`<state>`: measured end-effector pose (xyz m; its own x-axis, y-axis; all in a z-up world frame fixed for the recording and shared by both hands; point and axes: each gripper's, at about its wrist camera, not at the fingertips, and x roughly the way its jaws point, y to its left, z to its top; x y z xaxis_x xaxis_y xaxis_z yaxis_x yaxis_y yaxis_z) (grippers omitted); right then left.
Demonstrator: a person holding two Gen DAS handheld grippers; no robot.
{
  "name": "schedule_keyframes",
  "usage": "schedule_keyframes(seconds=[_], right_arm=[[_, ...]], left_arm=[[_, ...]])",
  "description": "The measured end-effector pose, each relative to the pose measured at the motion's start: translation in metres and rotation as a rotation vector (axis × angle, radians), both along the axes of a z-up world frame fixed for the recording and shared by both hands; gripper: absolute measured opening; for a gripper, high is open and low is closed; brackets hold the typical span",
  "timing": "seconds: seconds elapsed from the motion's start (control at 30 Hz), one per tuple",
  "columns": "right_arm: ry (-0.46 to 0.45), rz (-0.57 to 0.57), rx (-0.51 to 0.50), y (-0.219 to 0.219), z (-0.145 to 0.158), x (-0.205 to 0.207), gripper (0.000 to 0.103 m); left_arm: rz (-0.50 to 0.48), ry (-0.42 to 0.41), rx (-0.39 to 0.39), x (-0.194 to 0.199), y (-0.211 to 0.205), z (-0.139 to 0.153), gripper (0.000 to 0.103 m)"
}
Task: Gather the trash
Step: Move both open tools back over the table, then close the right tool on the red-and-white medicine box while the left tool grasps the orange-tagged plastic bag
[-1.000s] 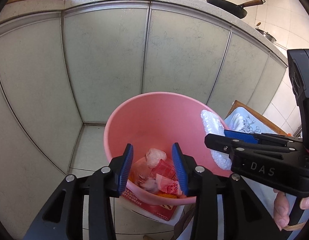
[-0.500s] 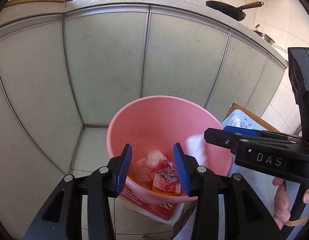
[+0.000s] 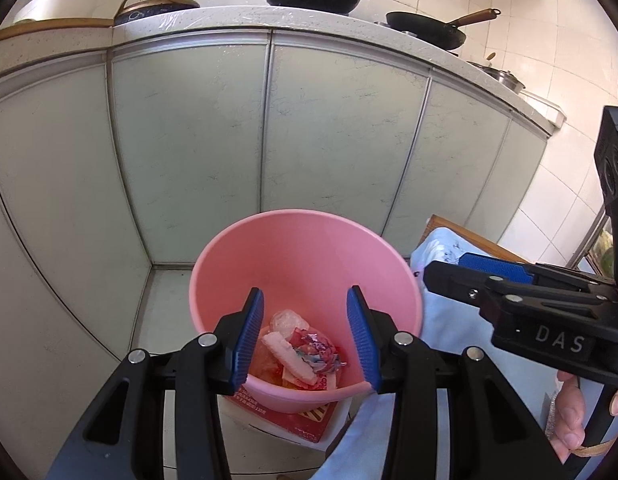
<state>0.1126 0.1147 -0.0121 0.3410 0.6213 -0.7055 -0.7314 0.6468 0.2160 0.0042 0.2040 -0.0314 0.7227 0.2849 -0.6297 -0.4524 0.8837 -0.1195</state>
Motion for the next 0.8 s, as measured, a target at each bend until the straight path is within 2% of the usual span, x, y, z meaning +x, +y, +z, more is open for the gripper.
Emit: schedule_keyframes(seconds=[0.33, 0.5, 0.6, 0.8], right_arm=[[-0.023, -0.119, 0.002, -0.081, 0.016, -0.005, 0.045], [-0.029, -0.2, -0.023, -0.125, 0.014, -0.011, 0.045], [-0.019, -0.267, -0.049, -0.153, 0.009, -0.013, 0.045], [0.059, -0.461, -0.121, -0.218, -0.013, -0.013, 0.045]], left_arm=[[-0.091, -0.028, 0.002, 0.008, -0.032, 0.016, 0.042], [-0.145, -0.026, 0.01, 0.015, -0.054, 0.02, 0.042], [-0.172, -0.031, 0.013, 0.017, -0.065, 0.021, 0.042], [-0.23, -0.023, 0.004, 0.021, -0.082, 0.018, 0.042]])
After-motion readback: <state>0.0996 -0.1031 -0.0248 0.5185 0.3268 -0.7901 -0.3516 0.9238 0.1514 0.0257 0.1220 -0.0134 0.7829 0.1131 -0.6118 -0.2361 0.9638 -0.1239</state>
